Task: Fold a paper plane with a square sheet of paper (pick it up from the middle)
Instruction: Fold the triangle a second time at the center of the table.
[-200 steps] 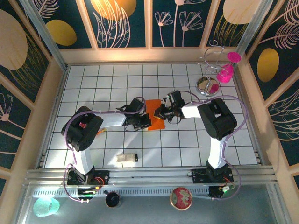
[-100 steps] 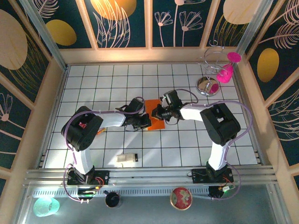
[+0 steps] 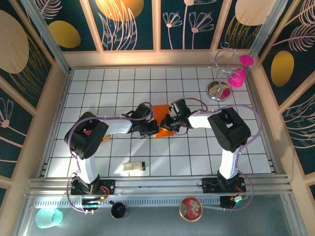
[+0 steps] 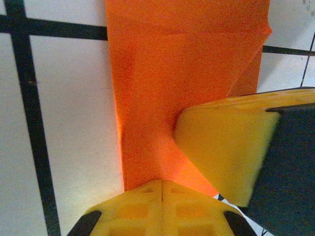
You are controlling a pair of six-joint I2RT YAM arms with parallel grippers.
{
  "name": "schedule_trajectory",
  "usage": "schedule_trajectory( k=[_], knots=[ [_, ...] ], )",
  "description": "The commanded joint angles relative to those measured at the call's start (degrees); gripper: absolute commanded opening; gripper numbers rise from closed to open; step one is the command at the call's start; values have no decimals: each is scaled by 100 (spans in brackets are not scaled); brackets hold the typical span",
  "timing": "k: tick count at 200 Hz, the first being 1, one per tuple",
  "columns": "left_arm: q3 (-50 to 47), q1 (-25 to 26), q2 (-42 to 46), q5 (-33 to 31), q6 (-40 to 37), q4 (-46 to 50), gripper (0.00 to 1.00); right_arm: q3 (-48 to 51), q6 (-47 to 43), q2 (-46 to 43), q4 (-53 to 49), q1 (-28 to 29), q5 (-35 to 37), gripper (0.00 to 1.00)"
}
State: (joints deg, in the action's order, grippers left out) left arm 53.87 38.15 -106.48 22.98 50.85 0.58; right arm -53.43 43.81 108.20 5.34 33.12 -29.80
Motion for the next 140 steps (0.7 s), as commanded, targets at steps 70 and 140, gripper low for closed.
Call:
schedule_trajectory(
  k=[70, 140],
  knots=[
    [-449, -18, -304, -66, 65, 612, 0, -207, -336, 429, -292, -1263, 329, 0],
    [-254, -25, -317, -5, 19, 514, 0, -311, -254, -640, -354, -1025, 398, 0]
  ],
)
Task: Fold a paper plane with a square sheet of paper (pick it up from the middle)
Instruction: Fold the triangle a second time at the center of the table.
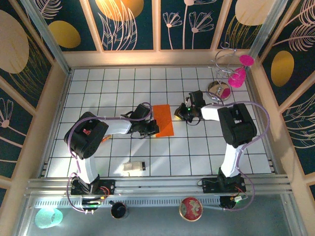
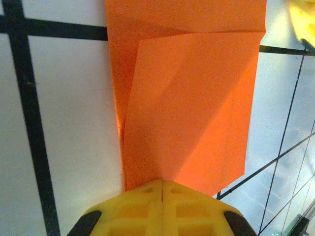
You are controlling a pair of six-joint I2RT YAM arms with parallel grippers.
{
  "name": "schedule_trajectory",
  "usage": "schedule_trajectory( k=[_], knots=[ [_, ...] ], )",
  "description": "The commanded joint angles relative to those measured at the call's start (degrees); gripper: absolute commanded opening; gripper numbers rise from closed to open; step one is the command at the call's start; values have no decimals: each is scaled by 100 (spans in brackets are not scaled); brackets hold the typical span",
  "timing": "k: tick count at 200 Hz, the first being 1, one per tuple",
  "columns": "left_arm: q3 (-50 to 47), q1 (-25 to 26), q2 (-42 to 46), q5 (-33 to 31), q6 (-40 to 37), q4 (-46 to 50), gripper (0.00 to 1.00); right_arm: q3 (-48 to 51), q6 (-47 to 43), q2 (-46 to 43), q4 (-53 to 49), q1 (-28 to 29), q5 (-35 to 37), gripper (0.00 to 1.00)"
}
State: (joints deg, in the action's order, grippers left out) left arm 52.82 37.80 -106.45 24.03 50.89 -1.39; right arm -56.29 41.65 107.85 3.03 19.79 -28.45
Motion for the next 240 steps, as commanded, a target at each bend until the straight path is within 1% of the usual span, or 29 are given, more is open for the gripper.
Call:
schedule_trajectory(
  k=[1, 38, 60, 80, 112, 135, 154, 166, 190, 214, 240],
  knots=[
    [-149, 13, -317, -110, 16, 706, 0, -23, -31, -611, -125, 325, 257, 0],
    [-93, 9, -298, -84, -26, 709, 0, 73, 200, -201, -36, 885, 65, 0],
    [-114, 13, -237, -96, -43, 705, 0, 78, 214, -6, -20, 1033, 6, 0],
    [-123, 11, -227, -58, -53, 677, 0, 124, 164, 90, -52, 1036, 31, 0],
    [-131, 15, -171, 71, -155, 639, 0, 146, 13, 275, -308, 1011, 270, 0],
    [-110, 19, -74, 215, -496, 869, 0, 213, 51, 409, -373, 960, 373, 0],
    [-83, 25, -13, 99, -948, 1368, 0, 256, 80, 480, -355, 939, 400, 0],
    [-166, 33, 70, 75, -1090, 1560, 0, 259, 89, 490, -329, 937, 410, 0],
    [-358, 49, 277, 121, -1199, 1718, 0, 204, 72, 507, -371, 926, 425, 0],
    [-333, 65, 473, 103, -1318, 1879, 0, 93, 32, 528, -447, 921, 428, 0],
    [61, 61, 644, -250, -1398, 2124, 0, -21, -8, 470, -454, 921, 342, 0]
  ],
)
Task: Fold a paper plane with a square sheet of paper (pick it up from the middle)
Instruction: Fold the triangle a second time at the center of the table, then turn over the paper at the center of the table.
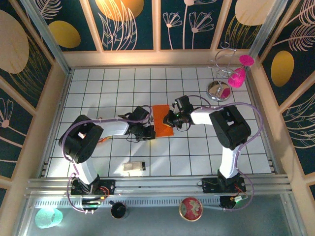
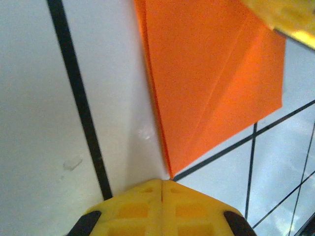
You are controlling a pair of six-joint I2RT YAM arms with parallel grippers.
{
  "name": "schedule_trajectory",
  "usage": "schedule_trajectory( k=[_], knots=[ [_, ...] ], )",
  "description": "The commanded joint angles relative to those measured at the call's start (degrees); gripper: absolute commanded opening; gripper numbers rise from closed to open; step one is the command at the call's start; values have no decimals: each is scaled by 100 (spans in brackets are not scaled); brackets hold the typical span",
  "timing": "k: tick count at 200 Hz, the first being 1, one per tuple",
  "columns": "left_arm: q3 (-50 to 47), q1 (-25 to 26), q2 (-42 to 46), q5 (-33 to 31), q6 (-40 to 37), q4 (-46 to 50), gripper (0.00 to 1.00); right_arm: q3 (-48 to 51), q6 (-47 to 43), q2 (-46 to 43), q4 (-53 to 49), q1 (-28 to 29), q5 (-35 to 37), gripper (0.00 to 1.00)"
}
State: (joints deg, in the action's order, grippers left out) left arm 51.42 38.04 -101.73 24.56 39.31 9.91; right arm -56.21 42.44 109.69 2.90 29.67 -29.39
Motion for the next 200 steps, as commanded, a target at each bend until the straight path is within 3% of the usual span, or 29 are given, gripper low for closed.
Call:
schedule_trajectory(
  k=[1, 29, 37, 75, 107, 200],
  knots=[
    [223, 37, 185, -320, -235, 994, 0, -39, -91, 279, -436, -67, 426, 0],
    [601, -12, 506, -779, 59, 573, 0, -253, -50, -36, -286, -75, 197, 0],
    [620, -48, 554, -894, 158, 391, 4, -305, 8, -165, -185, -75, 158, 0],
    [571, -353, 420, -539, 827, -764, 26, 75, 762, -738, 370, -247, 355, 25],
    [822, -412, -120, 6, 1023, -1241, 32, 415, 1110, -925, 370, -321, 579, 37],
    [886, -689, -899, 175, 1390, -1631, 32, 480, 1312, -674, 401, -187, 206, 38]
  ],
)
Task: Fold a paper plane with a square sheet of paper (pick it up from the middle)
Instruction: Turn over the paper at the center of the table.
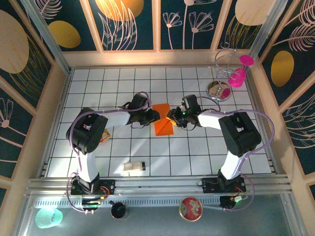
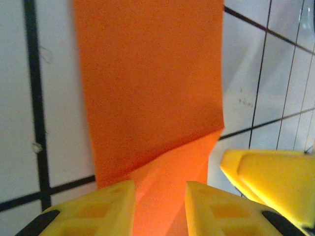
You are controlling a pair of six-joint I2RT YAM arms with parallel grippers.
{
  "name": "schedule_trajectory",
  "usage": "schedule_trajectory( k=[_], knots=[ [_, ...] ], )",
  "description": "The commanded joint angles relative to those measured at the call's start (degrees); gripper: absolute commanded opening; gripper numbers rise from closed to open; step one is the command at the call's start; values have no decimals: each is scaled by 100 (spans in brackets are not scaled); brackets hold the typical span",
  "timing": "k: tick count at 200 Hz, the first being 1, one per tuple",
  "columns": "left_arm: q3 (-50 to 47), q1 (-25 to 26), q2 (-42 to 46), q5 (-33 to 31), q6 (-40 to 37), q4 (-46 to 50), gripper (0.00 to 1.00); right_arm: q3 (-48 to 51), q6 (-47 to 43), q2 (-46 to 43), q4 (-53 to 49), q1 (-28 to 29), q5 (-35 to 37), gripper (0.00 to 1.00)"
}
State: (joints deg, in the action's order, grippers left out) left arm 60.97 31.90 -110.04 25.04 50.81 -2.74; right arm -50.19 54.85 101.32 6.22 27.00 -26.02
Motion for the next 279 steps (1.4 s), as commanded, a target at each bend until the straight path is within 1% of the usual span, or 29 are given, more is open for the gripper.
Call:
schedule_trajectory(
  k=[1, 56, 66, 87, 110, 132, 178, 207, 231, 244, 262, 279],
  knots=[
    [-73, -72, -69, 130, 243, -375, 32, -126, 70, 175, 62, 78, -135, 38],
    [-277, -123, -75, 225, 325, -559, 32, -323, 21, 411, 18, 143, -222, 38],
    [-290, -133, -87, 237, 331, -556, 32, -333, 9, 432, 60, 146, -269, 37],
    [-339, -134, -79, 262, 364, -613, 32, -327, -31, 460, 293, 165, -434, 34],
    [-410, -132, -13, 332, 473, -771, 32, -212, -66, 505, 823, 174, -772, 32],
    [-427, -140, 2, 309, 487, -751, 33, -87, -113, 513, 1072, 182, -859, 30],
    [-496, -185, -8, 302, 527, -797, 32, 5, -361, 586, 1077, 228, -768, 25],
    [-464, -206, 50, 348, 579, -790, 32, -121, -875, 609, 794, 390, -446, 24],
    [-489, -236, 185, 339, 632, -822, 32, -190, -996, 662, 800, 402, -432, 17],
    [-492, -286, 330, 284, 665, -861, 33, -223, -1019, 641, 818, 396, -383, 11],
    [-780, -412, 603, 247, 756, -929, 34, -219, -1037, 488, 996, 354, -356, 2],
    [-986, -571, 939, 439, 1010, -1247, 42, -167, -1085, 223, 1352, 286, -474, 1]
  ],
)
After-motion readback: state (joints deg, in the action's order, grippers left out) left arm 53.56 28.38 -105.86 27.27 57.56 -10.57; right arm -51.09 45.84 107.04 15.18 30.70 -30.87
